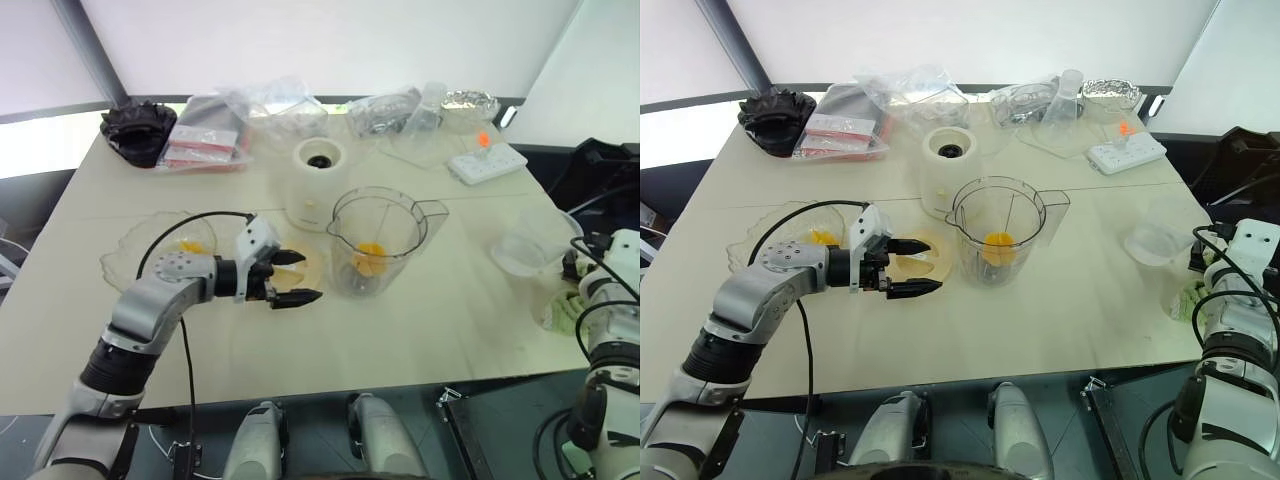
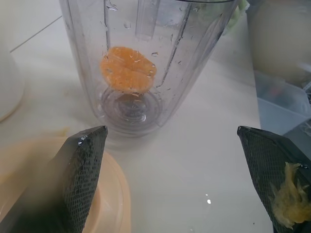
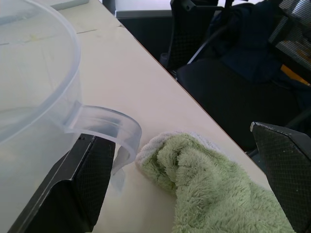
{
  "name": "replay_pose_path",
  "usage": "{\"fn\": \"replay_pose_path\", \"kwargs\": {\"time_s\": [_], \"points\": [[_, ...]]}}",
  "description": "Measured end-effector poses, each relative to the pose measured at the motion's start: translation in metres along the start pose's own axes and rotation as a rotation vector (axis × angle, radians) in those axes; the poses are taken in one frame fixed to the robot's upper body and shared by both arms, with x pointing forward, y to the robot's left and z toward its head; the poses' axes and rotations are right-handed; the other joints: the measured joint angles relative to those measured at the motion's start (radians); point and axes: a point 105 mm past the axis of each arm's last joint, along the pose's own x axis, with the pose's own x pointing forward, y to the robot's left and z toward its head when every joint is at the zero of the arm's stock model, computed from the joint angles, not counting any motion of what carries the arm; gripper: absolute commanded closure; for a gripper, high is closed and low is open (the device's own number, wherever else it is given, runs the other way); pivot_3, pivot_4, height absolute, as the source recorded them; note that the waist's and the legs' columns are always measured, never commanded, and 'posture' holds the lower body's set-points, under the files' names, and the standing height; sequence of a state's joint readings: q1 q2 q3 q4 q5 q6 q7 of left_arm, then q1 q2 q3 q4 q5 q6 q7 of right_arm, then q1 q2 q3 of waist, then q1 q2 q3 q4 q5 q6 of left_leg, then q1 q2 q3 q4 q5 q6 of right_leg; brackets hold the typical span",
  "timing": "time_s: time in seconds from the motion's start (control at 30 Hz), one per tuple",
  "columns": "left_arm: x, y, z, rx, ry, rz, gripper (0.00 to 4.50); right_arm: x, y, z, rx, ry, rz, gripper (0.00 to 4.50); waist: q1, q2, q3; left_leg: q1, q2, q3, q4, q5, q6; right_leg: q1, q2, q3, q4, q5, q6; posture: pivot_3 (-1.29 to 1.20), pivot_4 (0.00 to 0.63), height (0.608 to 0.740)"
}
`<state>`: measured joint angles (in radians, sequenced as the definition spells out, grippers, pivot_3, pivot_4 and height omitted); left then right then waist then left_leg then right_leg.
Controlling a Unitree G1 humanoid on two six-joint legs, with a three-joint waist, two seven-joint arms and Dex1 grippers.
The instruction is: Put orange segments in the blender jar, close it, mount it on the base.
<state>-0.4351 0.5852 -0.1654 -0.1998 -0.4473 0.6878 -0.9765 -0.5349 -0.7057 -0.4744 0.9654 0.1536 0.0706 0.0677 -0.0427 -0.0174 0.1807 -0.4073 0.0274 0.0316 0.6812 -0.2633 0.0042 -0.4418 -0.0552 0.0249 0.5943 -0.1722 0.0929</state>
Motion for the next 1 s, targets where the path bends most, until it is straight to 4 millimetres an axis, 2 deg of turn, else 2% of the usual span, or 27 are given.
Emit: {"fn": "replay_pose_path", "kwargs": {"time_s": [0.1,0.23,0.63,0.67,0.73,0.8,1.0], "points": [[0.0,0.0,0.0,0.003,-0.001,0.001,0.0,0.001,0.002,-0.001,-0.003,0.006,0.004,1.3,0.0,0.0,0.0,0.0,0.0,0.0,0.0,0.0,0.0,0.0,0.0,0.0,0.0,0.0,0.0,0.0,0.15,0.74],[0.0,0.0,0.001,0.009,-0.003,0.001,0.0,0.001,0.005,-0.002,-0.019,0.007,0.018,3.37,0.001,0.0,0.0,0.0,0.0,0.0,0.0,0.0,0.0,0.0,0.0,0.0,0.0,0.0,0.0,0.0,0.15,0.74],[0.001,0.0,0.002,0.021,-0.006,-0.004,0.0,0.0,0.007,-0.003,-0.011,0.002,0.035,3.37,-0.002,0.0,0.0,0.0,0.0,0.0,0.0,0.0,0.0,0.0,0.0,0.0,0.0,0.0,0.0,0.0,0.15,0.74],[0.001,0.0,0.002,0.022,-0.006,-0.003,0.0,0.0,0.007,-0.003,-0.011,0.003,0.036,3.94,-0.001,0.0,0.0,0.0,0.0,0.0,0.0,0.0,0.0,0.0,0.0,0.0,0.0,0.0,0.0,0.0,0.15,0.74],[0.001,0.0,0.002,0.023,-0.005,-0.002,0.0,0.0,0.009,0.001,0.004,-0.023,0.043,4.45,-0.002,0.0,0.0,0.0,0.0,0.0,0.0,0.0,0.0,0.0,0.0,0.0,0.0,0.0,0.0,0.0,0.15,0.74],[0.001,0.0,0.002,0.025,-0.007,-0.004,0.0,0.0,0.015,0.015,0.008,-0.072,0.065,4.45,0.001,0.0,0.0,0.001,0.0,-0.001,0.0,0.0,0.0,0.002,0.0,0.0,0.0,0.0,0.001,0.0,0.15,0.74],[0.001,0.0,0.002,0.026,-0.004,-0.004,0.0,-0.002,0.014,0.014,-0.002,-0.078,0.069,4.45,0.005,-0.001,0.0,0.001,-0.001,-0.003,0.0,0.0,0.0,0.005,0.001,0.0,-0.005,-0.001,0.001,0.0,0.15,0.74]]}}
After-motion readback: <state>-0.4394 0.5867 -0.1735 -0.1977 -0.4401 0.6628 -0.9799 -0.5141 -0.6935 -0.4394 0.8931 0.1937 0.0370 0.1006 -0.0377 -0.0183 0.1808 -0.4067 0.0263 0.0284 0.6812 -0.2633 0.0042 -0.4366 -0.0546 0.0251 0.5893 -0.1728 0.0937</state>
